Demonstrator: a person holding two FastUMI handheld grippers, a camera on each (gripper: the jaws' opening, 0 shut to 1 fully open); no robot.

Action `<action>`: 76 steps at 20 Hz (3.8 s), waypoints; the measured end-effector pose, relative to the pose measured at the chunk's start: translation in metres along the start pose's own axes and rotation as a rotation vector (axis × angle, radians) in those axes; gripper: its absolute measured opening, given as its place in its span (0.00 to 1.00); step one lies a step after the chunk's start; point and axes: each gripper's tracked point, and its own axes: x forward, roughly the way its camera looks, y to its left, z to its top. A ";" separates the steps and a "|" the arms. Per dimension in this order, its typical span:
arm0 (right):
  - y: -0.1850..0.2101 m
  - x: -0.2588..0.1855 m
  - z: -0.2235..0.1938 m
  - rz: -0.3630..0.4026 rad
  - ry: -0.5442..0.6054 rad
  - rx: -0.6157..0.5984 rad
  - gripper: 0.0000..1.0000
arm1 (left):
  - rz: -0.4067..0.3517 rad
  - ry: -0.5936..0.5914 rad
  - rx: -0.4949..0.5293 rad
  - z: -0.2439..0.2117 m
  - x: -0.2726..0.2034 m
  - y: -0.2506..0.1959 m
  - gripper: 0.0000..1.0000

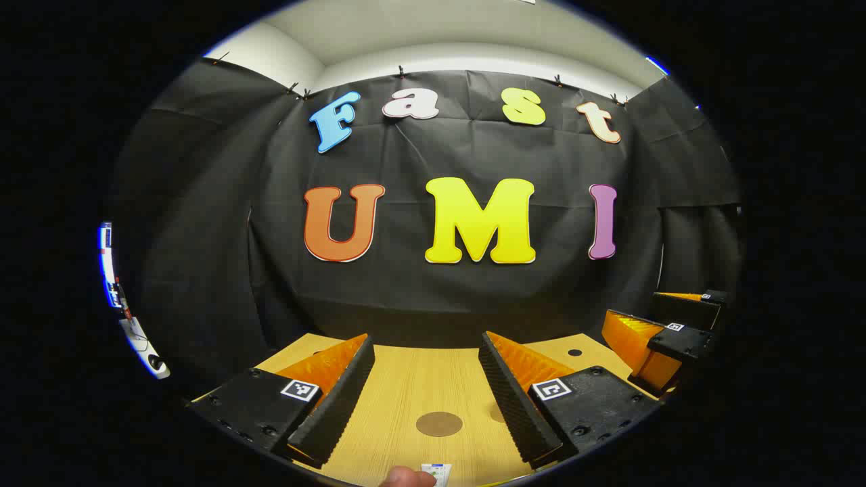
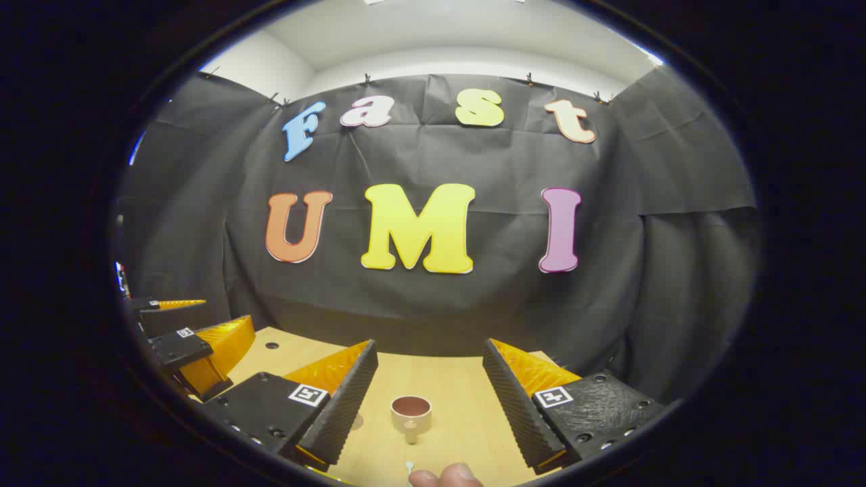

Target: Put the toothbrush and toothpaste on the desktop into the cup, then pick up the cup and place it on the coaster on the desktop.

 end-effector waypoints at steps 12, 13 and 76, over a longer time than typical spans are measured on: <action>-0.008 0.004 -0.005 -0.014 0.019 0.014 0.98 | 0.011 -0.003 0.017 0.002 0.000 -0.005 0.98; -0.010 0.005 -0.007 -0.014 0.021 0.015 0.98 | 0.011 -0.002 0.018 0.002 -0.001 -0.006 0.98; 0.018 -0.033 -0.340 0.027 1.167 -0.030 0.69 | -0.048 0.908 -0.115 -0.273 -0.090 -0.022 0.99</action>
